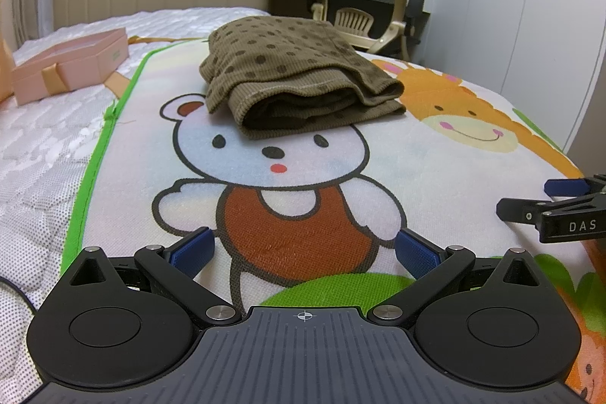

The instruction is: Fold clothes

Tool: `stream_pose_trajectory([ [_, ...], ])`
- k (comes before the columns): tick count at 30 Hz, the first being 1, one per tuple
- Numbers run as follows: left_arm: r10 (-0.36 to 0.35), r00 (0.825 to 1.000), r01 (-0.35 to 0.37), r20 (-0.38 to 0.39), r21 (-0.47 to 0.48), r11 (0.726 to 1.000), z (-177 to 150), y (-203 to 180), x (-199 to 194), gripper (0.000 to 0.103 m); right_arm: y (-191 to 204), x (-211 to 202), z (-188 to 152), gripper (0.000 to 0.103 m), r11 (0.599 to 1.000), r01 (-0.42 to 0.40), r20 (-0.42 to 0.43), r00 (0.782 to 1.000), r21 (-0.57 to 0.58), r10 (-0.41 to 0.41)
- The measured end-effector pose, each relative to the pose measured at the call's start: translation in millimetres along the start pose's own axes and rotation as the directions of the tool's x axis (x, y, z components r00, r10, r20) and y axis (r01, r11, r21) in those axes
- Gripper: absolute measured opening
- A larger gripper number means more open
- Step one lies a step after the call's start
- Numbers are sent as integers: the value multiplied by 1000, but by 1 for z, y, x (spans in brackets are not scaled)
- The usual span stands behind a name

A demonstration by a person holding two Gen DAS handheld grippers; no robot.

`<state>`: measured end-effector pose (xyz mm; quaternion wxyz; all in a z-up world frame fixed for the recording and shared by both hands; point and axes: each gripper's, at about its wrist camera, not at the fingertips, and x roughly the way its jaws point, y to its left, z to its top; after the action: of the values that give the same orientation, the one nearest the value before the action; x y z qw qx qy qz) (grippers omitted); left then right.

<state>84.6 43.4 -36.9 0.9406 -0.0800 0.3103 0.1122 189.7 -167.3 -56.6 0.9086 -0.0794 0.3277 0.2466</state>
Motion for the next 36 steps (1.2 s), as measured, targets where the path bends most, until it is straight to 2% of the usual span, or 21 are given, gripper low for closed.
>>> stream_pose_trajectory([
  [7,52,999,-53,14,31,998,1,-4,-4,103,-2,1,1,103,1000,-1,0,1000,0,1],
  [13,6,1000,-6,12,35,999,1,-5,-5,103,-5,0,0,103,1000,-1,0,1000,0,1],
  [36,12,1000,-12,-2,0,1000,2,1,-3,103,-4,0,0,103,1000,0,0,1000,0,0],
])
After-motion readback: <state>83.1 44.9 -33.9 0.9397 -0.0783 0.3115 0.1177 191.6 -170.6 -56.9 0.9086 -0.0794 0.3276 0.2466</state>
